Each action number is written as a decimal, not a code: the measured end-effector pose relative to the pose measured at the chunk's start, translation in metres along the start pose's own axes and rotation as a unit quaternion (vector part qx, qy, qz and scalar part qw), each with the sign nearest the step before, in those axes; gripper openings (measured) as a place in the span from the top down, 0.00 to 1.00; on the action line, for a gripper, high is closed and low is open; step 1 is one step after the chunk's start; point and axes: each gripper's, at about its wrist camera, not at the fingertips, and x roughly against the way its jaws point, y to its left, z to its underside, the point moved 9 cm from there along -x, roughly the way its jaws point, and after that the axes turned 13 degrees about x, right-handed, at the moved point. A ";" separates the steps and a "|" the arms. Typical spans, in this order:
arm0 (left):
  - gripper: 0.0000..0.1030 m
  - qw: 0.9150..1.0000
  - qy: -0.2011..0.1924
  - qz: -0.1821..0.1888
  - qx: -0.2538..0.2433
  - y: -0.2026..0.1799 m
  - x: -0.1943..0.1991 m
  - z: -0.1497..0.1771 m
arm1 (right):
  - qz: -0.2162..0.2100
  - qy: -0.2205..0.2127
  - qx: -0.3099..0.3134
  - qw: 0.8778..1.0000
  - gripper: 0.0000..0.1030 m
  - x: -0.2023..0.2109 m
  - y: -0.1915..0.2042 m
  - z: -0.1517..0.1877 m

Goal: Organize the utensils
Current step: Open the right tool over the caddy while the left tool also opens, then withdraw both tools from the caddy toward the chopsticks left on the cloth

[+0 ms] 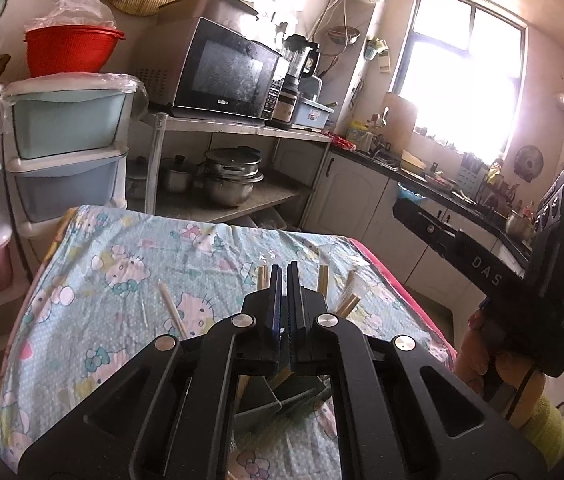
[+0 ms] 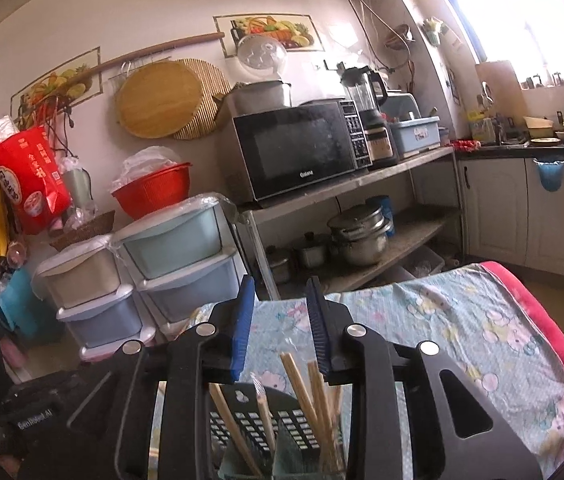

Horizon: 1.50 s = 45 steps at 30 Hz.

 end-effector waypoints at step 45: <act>0.10 0.998 0.018 -0.042 0.042 0.033 0.053 0.068 | -0.028 0.128 0.048 0.990 0.39 0.077 0.019 0.103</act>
